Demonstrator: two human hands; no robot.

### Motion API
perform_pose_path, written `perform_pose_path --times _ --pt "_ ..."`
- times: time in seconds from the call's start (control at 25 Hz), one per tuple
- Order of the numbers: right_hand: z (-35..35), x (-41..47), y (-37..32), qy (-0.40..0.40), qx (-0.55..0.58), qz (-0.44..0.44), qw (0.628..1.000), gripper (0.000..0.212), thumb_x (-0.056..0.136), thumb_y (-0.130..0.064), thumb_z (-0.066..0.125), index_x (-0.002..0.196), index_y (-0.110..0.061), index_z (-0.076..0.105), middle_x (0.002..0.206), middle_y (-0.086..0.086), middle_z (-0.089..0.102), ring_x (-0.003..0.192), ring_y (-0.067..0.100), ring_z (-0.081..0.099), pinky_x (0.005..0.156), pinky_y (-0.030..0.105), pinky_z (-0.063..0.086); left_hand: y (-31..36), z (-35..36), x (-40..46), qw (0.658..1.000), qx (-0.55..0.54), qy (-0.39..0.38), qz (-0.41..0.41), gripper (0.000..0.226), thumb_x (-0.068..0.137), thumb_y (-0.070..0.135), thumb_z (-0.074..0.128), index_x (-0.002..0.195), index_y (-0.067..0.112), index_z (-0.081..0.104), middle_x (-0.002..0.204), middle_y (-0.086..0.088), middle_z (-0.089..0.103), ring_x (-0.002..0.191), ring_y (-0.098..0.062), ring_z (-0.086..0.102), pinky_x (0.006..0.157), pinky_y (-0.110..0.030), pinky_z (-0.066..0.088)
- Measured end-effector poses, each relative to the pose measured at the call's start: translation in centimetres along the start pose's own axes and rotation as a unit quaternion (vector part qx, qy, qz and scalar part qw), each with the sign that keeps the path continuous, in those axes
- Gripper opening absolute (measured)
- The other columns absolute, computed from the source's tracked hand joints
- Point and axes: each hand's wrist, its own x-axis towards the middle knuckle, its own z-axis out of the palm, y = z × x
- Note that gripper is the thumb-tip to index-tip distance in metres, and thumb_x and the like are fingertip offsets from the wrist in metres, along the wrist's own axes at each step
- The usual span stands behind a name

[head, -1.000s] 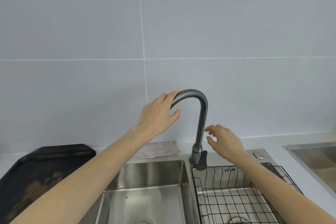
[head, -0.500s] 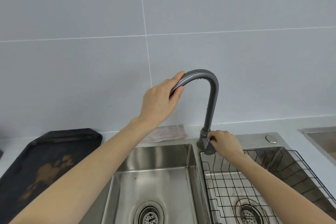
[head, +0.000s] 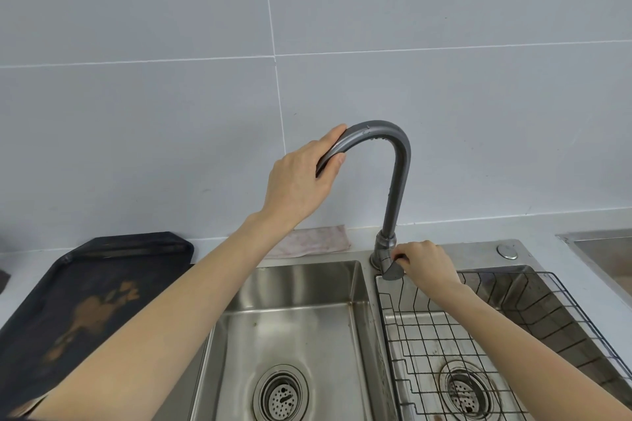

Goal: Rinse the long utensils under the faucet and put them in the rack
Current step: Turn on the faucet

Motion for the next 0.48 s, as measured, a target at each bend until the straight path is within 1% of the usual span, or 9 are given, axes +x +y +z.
perform_pose_path --times 0.16,0.2,0.28,0.4,0.48 --pt "-0.08 -0.07 0.00 0.000 -0.011 -0.003 1.000 0.029 0.092 -0.008 0.045 0.100 -0.017 0.071 0.099 0.014 0.070 0.087 0.032 0.060 0.063 0.028 0.038 0.05 0.10 -0.10 1.000 0.001 0.000 0.006 0.042 0.095 0.028 0.041 0.137 0.031 0.038 0.092 -0.005 0.069 0.079 -0.023 0.063 0.080 -0.036 0.051" --pt "-0.02 -0.08 0.03 0.000 -0.015 -0.005 1.000 0.028 0.091 -0.008 0.045 0.100 -0.017 0.071 0.099 0.015 0.070 0.088 0.033 0.061 0.063 0.028 0.038 0.04 0.11 -0.12 1.000 0.001 0.001 0.006 0.042 0.095 0.028 0.041 0.137 0.031 0.038 0.091 -0.005 0.069 0.081 -0.023 0.064 0.080 -0.037 0.051" --pt "0.05 -0.19 0.08 -0.002 -0.027 -0.009 1.000 0.028 0.092 -0.008 0.046 0.100 -0.017 0.071 0.100 0.015 0.069 0.093 0.034 0.062 0.064 0.028 0.040 0.00 0.08 -0.10 1.000 0.004 0.003 0.005 0.042 0.095 0.028 0.040 0.137 0.031 0.038 0.092 -0.004 0.069 0.081 -0.024 0.064 0.079 -0.036 0.051" --pt "-0.06 -0.37 0.01 -0.002 -0.043 -0.016 0.999 0.028 0.092 -0.009 0.046 0.102 -0.017 0.071 0.102 0.015 0.069 0.096 0.035 0.063 0.067 0.032 0.045 0.03 0.01 -0.11 1.000 0.009 0.003 0.006 0.042 0.095 0.029 0.040 0.137 0.031 0.037 0.092 -0.005 0.069 0.072 -0.022 0.061 0.078 -0.036 0.052" --pt "-0.08 -0.49 -0.06 0.000 -0.043 -0.018 0.999 0.028 0.093 -0.009 0.046 0.102 -0.017 0.071 0.101 0.016 0.069 0.096 0.035 0.063 0.070 0.033 0.049 -0.01 0.02 -0.17 1.000 0.009 0.004 0.009 0.042 0.095 0.029 0.040 0.137 0.031 0.037 0.092 -0.006 0.069 0.075 -0.022 0.063 0.079 -0.038 0.052"
